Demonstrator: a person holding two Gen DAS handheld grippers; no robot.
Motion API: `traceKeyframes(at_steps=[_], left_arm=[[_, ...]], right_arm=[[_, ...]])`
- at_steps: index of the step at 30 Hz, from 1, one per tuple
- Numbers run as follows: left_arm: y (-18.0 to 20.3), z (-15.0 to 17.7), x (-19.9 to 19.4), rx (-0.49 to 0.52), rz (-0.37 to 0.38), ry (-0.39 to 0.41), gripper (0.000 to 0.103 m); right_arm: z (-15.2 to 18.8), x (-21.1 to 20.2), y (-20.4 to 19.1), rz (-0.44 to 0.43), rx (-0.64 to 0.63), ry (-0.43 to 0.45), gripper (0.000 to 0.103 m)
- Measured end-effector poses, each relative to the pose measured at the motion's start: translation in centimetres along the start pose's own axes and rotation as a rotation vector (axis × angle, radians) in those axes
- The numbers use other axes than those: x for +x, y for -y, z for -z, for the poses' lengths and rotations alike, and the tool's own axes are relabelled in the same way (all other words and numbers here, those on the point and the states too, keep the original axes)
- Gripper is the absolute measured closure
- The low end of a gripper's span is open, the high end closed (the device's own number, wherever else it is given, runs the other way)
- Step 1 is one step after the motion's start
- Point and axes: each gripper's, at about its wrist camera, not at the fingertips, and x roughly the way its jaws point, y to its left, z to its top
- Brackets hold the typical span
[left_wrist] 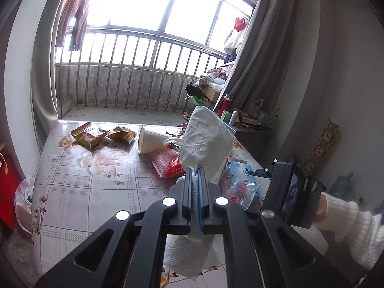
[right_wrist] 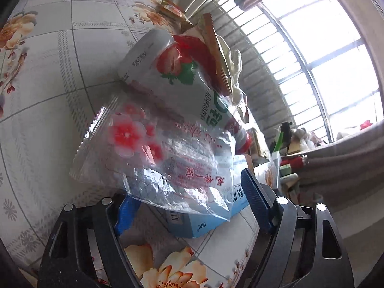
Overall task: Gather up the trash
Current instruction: 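Grasp the clear plastic bag with the right gripper while the left gripper holds the towel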
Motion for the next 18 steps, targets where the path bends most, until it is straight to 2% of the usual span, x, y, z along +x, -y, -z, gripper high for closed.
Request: traceKeyframes(at_steps=[2,5,7,9,11,16,18], left_arm=[[-0.3,0.2,0.2,-0.018,0.008,-0.006,0.099],[-0.6,0.5,0.5,-0.032,0.004,-0.016,0.099],[-0.8,0.6,0.7,-0.05,0.014,-0.026,0.099],[-1.0,0.5,0.7,-0.063,0.029,-0.029,0.099],[-0.9,0.6,0.5,-0.065,0.031,-0.024,0.099],[-1.5,0.8,0.5,-0.091,0.042,-0.028,0.099],[-1.8,0.9,0.7,-0.117,0.061,-0.04,0.099]], right_arm=[[-0.1,-0.5,1.1,-0.106,0.084,0.013,0.02],[-0.8,-1.0,2.6,-0.175,0.189,0.046,0.011],[-1.3,-0.6,2.4,-0.162,0.16,0.057,0.008],[-1.6,-0.1,1.1,-0.112,0.052,0.066,0.008],[-1.6,0.7,0.4,-0.067,0.031,0.027,0.008],[-1.3,-0.6,3.0,-0.201,0.203,0.061,0.008],[-1.6,-0.3,3.6,-0.288,0.265,0.047,0.008]])
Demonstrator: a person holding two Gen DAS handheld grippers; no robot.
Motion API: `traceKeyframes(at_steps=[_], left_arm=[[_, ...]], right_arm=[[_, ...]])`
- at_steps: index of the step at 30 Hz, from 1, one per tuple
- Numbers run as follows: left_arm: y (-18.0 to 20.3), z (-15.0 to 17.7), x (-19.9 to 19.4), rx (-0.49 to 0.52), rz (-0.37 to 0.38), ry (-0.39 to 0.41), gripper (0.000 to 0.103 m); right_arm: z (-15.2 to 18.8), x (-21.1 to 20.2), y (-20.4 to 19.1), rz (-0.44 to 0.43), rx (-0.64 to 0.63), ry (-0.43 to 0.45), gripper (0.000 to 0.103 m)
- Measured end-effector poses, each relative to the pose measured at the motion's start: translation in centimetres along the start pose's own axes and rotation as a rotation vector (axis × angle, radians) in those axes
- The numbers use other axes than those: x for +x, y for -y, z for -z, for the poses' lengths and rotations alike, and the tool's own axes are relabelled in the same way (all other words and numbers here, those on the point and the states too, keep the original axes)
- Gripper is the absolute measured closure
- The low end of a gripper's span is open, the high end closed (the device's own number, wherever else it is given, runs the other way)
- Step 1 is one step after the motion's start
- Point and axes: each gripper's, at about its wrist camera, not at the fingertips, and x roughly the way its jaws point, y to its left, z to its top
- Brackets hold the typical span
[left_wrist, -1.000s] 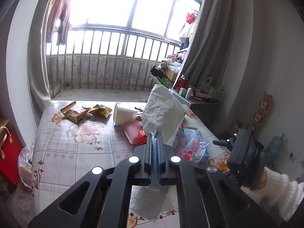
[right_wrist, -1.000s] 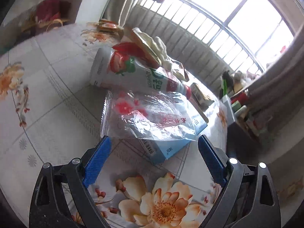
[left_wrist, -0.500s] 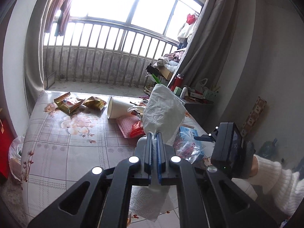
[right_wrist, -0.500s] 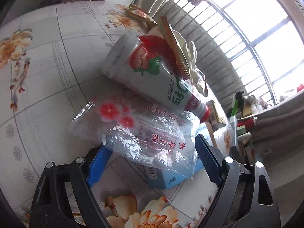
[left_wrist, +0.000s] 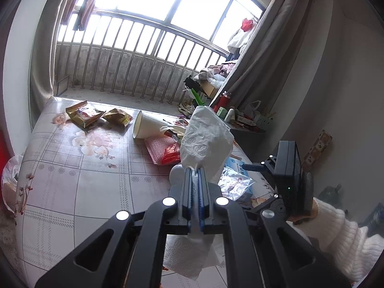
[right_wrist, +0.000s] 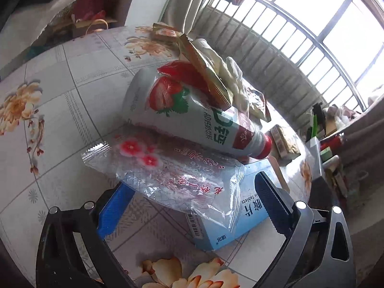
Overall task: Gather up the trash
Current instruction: 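Grasp the clear plastic bag with the right gripper while the left gripper holds the towel, then carry the plastic bag to the blue basket and open the right gripper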
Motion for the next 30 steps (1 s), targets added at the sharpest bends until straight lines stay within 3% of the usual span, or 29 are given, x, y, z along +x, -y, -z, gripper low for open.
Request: traceKeyframes(at_steps=[2,5,6,7,8,9,10,13,16,19,22,27,30], left_arm=[[-0.2,0.1,0.0,-0.016,0.012,-0.004,0.099],[0.0,0.3,-0.4,-0.002,-0.006,0.009,0.099],[0.1,0.4,-0.5,0.003,-0.01,0.012,0.099],[0.1,0.5,-0.7,0.006,-0.013,0.012,0.099],[0.1,0.5,-0.8,0.009,-0.017,0.011,0.099],[0.1,0.6,-0.9,0.009,-0.023,0.011,0.098],[0.0,0.7,-1.0,0.008,-0.031,0.009,0.098],[-0.2,0.8,-1.1,-0.001,-0.046,-0.002,0.098],[-0.2,0.8,-1.0,-0.021,-0.04,-0.014,0.098],[1.2,0.8,-1.3,-0.011,-0.022,-0.014,0.098],[4.2,0.8,-1.9,0.05,0.012,-0.012,0.098],[11.1,1.1,-0.9,0.128,0.156,-0.06,0.098],[15.7,1.7,0.8,0.175,0.258,-0.098,0.098]], right_arm=[[-0.5,0.7,0.1,-0.008,0.022,-0.022,0.008],[-0.6,1.6,-1.2,0.096,-0.064,-0.017,0.01],[-0.5,1.8,-1.7,0.107,-0.088,-0.018,0.02],[-0.4,1.8,-2.1,0.118,-0.101,-0.017,0.039],[-0.1,1.6,-2.4,0.134,-0.112,-0.009,0.049],[-0.1,1.2,-2.6,0.153,-0.123,0.004,0.07],[-0.1,0.7,-3.0,0.185,-0.143,0.028,0.079],[0.1,-1.3,-3.7,0.224,-0.196,0.09,0.088],[0.7,-3.5,-3.8,0.249,-0.19,0.131,0.09],[2.0,-6.6,-2.4,0.248,-0.082,0.172,0.091],[5.4,-11.0,0.3,0.264,0.119,0.219,0.09],[17.5,-20.5,3.4,0.299,0.528,0.238,0.09],[25.6,-24.3,2.8,0.364,0.714,0.154,0.09]])
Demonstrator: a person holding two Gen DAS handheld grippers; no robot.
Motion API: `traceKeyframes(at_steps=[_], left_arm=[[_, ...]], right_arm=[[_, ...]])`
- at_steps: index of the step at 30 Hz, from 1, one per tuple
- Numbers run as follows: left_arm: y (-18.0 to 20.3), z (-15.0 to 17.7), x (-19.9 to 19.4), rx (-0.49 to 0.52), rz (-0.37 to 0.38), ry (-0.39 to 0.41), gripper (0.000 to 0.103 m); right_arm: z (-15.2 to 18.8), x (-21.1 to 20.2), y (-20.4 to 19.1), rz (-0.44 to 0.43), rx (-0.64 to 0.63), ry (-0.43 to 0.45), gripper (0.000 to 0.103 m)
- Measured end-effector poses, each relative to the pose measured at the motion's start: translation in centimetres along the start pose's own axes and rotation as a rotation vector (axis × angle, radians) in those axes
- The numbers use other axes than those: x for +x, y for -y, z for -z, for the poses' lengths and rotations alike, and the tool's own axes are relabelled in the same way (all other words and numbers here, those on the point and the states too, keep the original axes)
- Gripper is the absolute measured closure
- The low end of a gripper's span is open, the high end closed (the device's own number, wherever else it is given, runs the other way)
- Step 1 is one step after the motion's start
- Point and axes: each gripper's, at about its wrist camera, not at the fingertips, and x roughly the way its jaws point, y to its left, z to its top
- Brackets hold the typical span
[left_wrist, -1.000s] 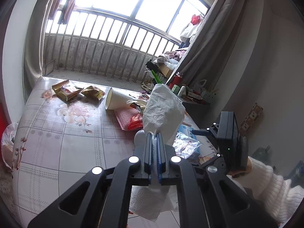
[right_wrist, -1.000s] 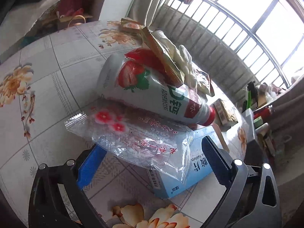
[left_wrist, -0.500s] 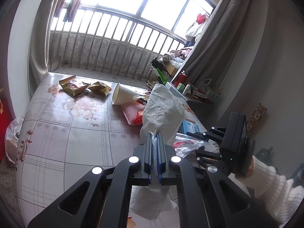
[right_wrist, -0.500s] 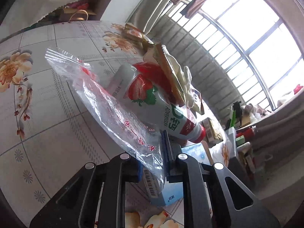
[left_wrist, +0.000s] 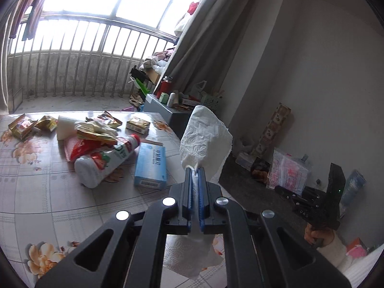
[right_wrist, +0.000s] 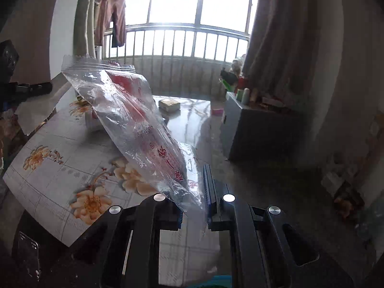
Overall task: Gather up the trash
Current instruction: 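Carry the plastic bag to the blue basket and open the right gripper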
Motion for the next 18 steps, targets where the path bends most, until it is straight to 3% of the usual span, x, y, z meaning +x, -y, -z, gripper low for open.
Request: traceKeyframes(at_steps=[3,6,10,12,13,15,17,18], left_arm=[[4.3,-0.1,3.2,0.071,0.062,-0.043,0.098],[8.5,0.4,6.2,0.167,0.088,-0.087,0.098],[12.0,1.3,9.5,0.189,0.162,-0.161,0.098],[13.2,1.9,10.9,0.205,0.172,-0.188,0.098],[13.8,2.2,11.7,0.213,0.175,-0.205,0.098],[14.9,2.7,12.9,0.225,0.187,-0.239,0.098],[15.7,3.4,13.8,0.25,0.19,-0.263,0.098],[16.3,3.8,14.3,0.262,0.193,-0.279,0.098]], right_arm=[[6.3,-1.9,4.0,0.092,0.145,-0.151,0.09],[13.1,-0.5,5.8,0.111,0.271,-0.336,0.09],[22.3,6.6,7.8,0.193,0.405,-0.598,0.09],[26.0,10.8,8.3,0.194,0.44,-0.723,0.089],[27.7,12.9,8.3,0.201,0.45,-0.795,0.079],[30.0,15.8,8.2,0.216,0.471,-0.861,0.078],[30.8,17.4,7.7,0.212,0.457,-0.858,0.055],[31.1,18.0,7.6,0.236,0.454,-0.868,0.029]])
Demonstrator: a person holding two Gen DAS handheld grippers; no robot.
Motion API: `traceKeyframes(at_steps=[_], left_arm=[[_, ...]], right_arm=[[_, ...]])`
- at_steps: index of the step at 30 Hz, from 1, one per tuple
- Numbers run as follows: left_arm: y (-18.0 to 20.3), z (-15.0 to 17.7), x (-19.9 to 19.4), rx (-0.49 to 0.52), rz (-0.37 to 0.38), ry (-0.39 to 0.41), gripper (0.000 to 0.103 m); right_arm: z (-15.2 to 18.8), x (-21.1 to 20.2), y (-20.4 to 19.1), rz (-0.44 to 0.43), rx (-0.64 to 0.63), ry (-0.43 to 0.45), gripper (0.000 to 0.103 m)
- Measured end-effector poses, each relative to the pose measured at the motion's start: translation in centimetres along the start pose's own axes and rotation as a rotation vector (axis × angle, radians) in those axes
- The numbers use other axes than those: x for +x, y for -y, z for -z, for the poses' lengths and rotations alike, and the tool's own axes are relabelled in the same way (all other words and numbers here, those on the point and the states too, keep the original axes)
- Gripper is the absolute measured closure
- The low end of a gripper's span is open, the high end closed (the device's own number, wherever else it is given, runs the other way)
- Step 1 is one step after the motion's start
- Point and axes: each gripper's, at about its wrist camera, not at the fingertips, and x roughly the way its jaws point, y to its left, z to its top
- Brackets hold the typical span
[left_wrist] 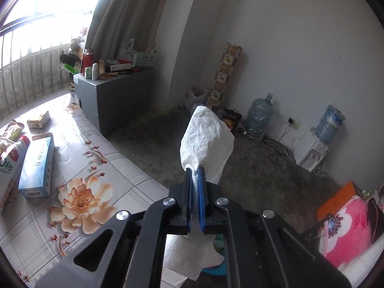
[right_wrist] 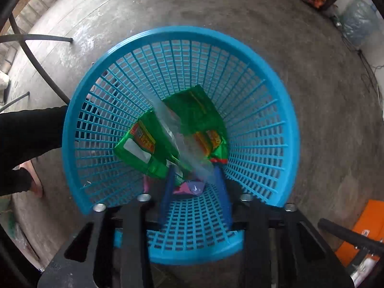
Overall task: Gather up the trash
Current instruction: 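Carry the plastic bag to the blue basket and open the right gripper, then lower the paper towel into the blue basket and open the left gripper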
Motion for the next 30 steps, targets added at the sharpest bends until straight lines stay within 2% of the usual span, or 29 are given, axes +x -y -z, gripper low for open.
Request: traceKeyframes(at_steps=[1,4,6,10,13,16,18,20,22,24,25,28,30], left_arm=[[0.5,0.1,0.7,0.008,0.008,-0.016,0.098],[1.7,0.5,2.9,0.011,0.063,-0.08,0.098],[2.8,1.2,4.8,0.02,0.099,-0.144,0.098],[5.1,3.6,10.1,0.031,0.153,-0.31,0.098],[7.1,6.5,14.8,0.056,0.154,-0.438,0.098],[9.0,10.5,20.3,0.098,0.093,-0.53,0.084],[10.2,13.4,24.2,0.121,0.138,-0.615,0.061],[10.7,16.1,27.6,0.17,0.092,-0.686,0.052],[10.8,17.8,29.7,0.199,0.04,-0.751,0.052],[10.8,18.1,30.1,0.233,-0.009,-0.781,0.052],[10.9,17.9,29.9,0.237,0.006,-0.787,0.052],[10.7,16.2,27.8,0.231,0.02,-0.733,0.052],[10.6,14.2,25.6,0.213,0.059,-0.683,0.052]], right_arm=[[-0.1,0.3,-0.2,0.007,0.011,0.002,0.026],[0.7,-0.1,-0.2,-0.031,0.022,0.015,0.026],[2.1,-1.1,1.2,-0.004,0.052,0.052,0.026],[3.7,-4.0,5.6,0.002,0.213,0.117,0.026],[4.5,-6.1,9.7,0.004,0.343,0.161,0.025],[5.3,-7.6,12.5,0.013,0.426,0.189,0.025],[5.4,-8.3,13.5,0.004,0.453,0.197,0.025],[5.5,-8.8,13.7,0.0,0.465,0.203,0.025],[5.5,-9.4,13.6,-0.015,0.463,0.214,0.025],[5.5,-9.9,13.5,-0.021,0.45,0.22,0.025],[5.5,-10.0,13.4,-0.024,0.445,0.221,0.025],[5.2,-10.6,12.7,-0.048,0.435,0.224,0.025],[4.9,-11.4,12.1,-0.07,0.424,0.243,0.025]])
